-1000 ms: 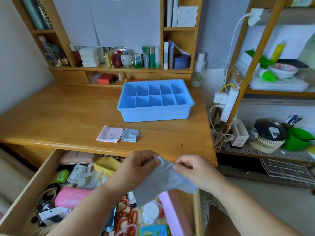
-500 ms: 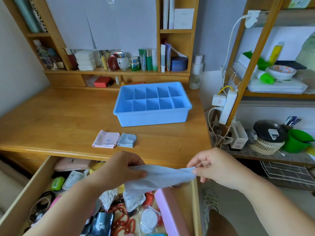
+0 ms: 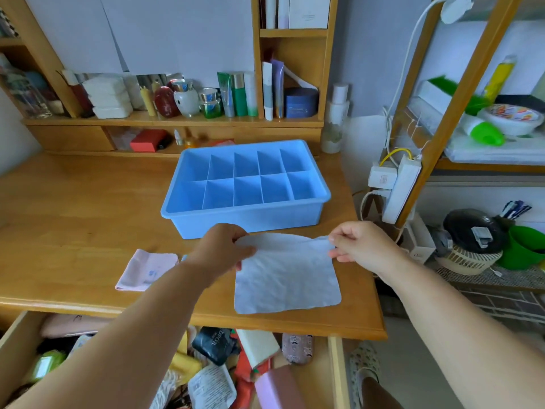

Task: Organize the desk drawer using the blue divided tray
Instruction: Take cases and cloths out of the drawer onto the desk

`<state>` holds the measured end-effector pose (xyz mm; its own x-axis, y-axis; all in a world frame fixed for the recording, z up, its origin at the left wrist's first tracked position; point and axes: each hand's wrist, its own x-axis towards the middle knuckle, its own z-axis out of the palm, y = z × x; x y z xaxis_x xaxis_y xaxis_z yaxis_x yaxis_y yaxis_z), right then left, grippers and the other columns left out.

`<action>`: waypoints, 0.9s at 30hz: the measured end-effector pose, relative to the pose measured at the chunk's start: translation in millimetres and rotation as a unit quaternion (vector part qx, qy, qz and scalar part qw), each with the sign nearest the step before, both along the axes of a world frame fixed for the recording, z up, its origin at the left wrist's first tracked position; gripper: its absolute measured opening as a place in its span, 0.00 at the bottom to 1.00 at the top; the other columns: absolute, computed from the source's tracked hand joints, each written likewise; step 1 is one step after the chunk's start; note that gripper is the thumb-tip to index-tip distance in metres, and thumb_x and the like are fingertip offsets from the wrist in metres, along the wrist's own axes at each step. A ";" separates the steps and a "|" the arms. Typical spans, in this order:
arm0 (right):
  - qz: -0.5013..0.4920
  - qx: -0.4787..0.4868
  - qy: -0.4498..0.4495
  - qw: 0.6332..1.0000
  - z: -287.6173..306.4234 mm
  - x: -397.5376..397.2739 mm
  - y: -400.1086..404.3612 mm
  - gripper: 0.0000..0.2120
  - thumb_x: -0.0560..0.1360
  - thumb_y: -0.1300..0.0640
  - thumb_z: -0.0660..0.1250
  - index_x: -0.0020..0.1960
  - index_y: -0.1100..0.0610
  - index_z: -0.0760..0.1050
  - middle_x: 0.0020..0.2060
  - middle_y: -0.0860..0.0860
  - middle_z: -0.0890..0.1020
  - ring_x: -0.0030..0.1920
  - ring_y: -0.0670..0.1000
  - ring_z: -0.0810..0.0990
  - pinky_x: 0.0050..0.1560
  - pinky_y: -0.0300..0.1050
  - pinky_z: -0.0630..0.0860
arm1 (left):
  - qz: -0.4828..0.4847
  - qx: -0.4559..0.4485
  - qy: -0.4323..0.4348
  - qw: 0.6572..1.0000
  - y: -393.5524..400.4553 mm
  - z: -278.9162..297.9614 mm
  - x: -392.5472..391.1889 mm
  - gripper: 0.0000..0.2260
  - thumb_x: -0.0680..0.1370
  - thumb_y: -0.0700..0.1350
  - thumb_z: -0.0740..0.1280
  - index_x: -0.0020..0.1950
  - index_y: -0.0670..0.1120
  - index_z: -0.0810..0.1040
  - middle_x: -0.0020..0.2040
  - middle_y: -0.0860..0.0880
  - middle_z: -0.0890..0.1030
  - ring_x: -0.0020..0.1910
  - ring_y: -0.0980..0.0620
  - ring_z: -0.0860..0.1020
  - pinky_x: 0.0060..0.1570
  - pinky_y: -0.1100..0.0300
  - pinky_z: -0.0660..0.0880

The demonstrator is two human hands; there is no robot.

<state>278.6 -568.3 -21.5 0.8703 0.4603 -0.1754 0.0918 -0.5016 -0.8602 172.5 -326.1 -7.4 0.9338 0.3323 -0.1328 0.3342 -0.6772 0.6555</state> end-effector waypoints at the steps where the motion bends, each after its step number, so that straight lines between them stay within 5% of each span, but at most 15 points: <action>1: -0.003 0.003 -0.009 1.000 -3.2 2.3 0.6 0.06 0.77 0.54 0.65 0.43 0.49 0.79 0.38 0.48 0.84 0.42 0.43 0.84 0.51 0.48 0.81 | 0.008 -0.018 -0.004 1.000 0.7 -3.3 1.0 0.07 0.74 0.41 0.69 0.36 0.48 0.78 0.25 0.51 0.79 0.23 0.58 0.75 0.28 0.67 0.72; 5: 0.018 -0.026 -0.061 0.998 -8.7 -7.0 -4.4 0.07 0.77 0.50 0.65 0.40 0.45 0.79 0.36 0.42 0.84 0.42 0.42 0.82 0.45 0.39 0.78 | 0.002 -0.016 -0.045 0.999 2.6 -9.1 -14.6 0.07 0.76 0.41 0.67 0.40 0.50 0.81 0.33 0.51 0.83 0.33 0.55 0.80 0.37 0.61 0.76; 7: 0.047 -0.054 -0.097 0.993 -9.6 -17.7 -9.3 0.08 0.76 0.51 0.65 0.39 0.43 0.79 0.38 0.40 0.83 0.42 0.38 0.80 0.39 0.30 0.72 | -0.047 0.008 -0.081 0.996 0.9 -11.9 -31.8 0.07 0.77 0.40 0.67 0.45 0.49 0.83 0.39 0.54 0.84 0.38 0.59 0.80 0.40 0.66 0.74; 10: 0.077 -0.046 -0.121 0.989 -10.8 -33.2 -19.0 0.07 0.76 0.54 0.67 0.42 0.44 0.80 0.44 0.37 0.82 0.47 0.32 0.78 0.45 0.26 0.72 | -0.134 0.069 -0.149 0.977 -3.0 -18.4 -60.8 0.08 0.77 0.38 0.67 0.53 0.47 0.84 0.50 0.59 0.81 0.51 0.64 0.77 0.51 0.80 0.67; 13: 0.108 -0.048 -0.147 0.982 -15.0 -46.3 -28.3 0.09 0.75 0.59 0.68 0.40 0.46 0.80 0.48 0.37 0.79 0.51 0.31 0.76 0.50 0.23 0.69 | -0.180 0.123 -0.153 0.964 -5.9 -26.5 -80.4 0.10 0.75 0.39 0.67 0.55 0.47 0.83 0.56 0.54 0.81 0.54 0.59 0.78 0.55 0.75 0.68; 18: 0.178 -0.162 -0.193 0.951 -21.7 -53.5 -31.1 0.04 0.73 0.49 0.69 0.40 0.47 0.81 0.57 0.35 0.72 0.56 0.36 0.72 0.58 0.36 0.67 | -0.201 0.219 -0.115 0.948 -11.5 -30.1 -86.8 0.12 0.70 0.46 0.66 0.52 0.52 0.84 0.58 0.54 0.81 0.54 0.50 0.78 0.56 0.54 0.74; 21: 0.107 -0.132 -0.243 0.955 -13.9 -44.9 -17.8 0.05 0.75 0.51 0.67 0.42 0.48 0.81 0.53 0.39 0.77 0.53 0.42 0.76 0.51 0.39 0.70 | -0.123 0.177 -0.169 0.962 -9.7 -26.4 -74.0 0.12 0.74 0.49 0.60 0.47 0.50 0.84 0.51 0.54 0.82 0.49 0.51 0.78 0.50 0.57 0.74; 23: 0.078 -0.156 -0.277 0.945 -9.9 -32.8 -4.0 0.07 0.77 0.54 0.65 0.52 0.50 0.79 0.51 0.41 0.77 0.51 0.45 0.77 0.45 0.37 0.70 | -0.071 0.164 -0.170 0.969 -9.9 -27.5 -55.1 0.08 0.77 0.45 0.64 0.49 0.48 0.83 0.49 0.53 0.81 0.49 0.51 0.77 0.49 0.60 0.71; 25: 0.095 -0.231 -0.233 0.940 -10.0 -21.7 9.4 0.13 0.76 0.51 0.65 0.60 0.49 0.75 0.56 0.44 0.74 0.55 0.47 0.74 0.48 0.39 0.69 | -0.051 0.152 -0.105 0.981 -11.6 -30.2 -35.9 0.06 0.76 0.45 0.67 0.51 0.48 0.82 0.51 0.51 0.79 0.52 0.50 0.74 0.51 0.61 0.70; 27: 0.122 -0.269 -0.165 0.941 -10.5 -13.9 20.2 0.09 0.75 0.50 0.68 0.54 0.48 0.76 0.56 0.45 0.71 0.56 0.48 0.73 0.50 0.40 0.69 | -0.067 0.145 -0.022 0.987 -13.2 -30.8 -20.7 0.06 0.73 0.47 0.71 0.48 0.49 0.80 0.49 0.51 0.76 0.51 0.51 0.72 0.52 0.59 0.71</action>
